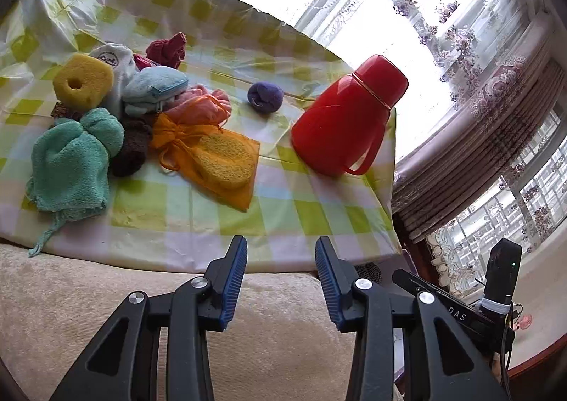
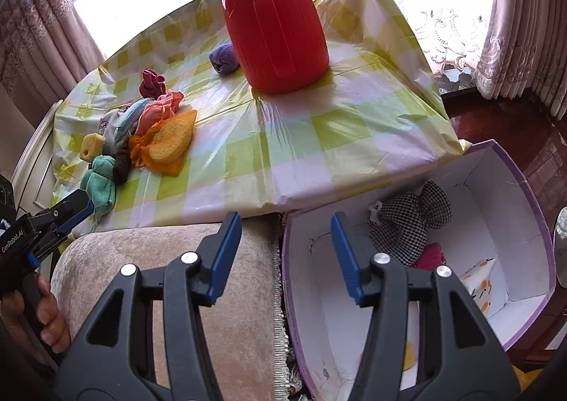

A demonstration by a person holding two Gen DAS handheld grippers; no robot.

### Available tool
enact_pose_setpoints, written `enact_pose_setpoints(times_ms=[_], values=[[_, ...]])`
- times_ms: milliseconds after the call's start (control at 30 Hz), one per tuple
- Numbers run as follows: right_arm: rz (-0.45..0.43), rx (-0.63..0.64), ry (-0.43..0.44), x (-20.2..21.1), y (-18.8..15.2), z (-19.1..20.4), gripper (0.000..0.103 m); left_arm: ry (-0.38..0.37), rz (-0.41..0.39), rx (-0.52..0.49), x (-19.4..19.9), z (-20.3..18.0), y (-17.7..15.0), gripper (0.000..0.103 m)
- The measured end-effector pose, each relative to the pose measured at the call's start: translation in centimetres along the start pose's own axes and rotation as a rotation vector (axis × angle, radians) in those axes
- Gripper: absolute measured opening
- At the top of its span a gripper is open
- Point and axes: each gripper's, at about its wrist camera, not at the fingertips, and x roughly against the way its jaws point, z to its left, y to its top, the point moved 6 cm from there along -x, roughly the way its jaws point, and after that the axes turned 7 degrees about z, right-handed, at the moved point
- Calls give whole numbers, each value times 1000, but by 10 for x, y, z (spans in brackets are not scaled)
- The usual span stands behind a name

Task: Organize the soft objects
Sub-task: 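Move both open tools back over the pile on the bed, then grasp the yellow holed sponge with the left tool while the right tool grasps the orange mesh bag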

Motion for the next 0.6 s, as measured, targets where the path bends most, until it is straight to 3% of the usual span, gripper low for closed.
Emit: enact_pose_setpoints(times_ms=[167,333,600], values=[[23,40,21,-18,9,30,71,68,-55,61,15,39,11,43],[37,78,15,-42,21,62,85,143,-108,89,30,71,24,52],[57,154,-8,-75,41,111,91,238,-174,114,41,110,52,66]])
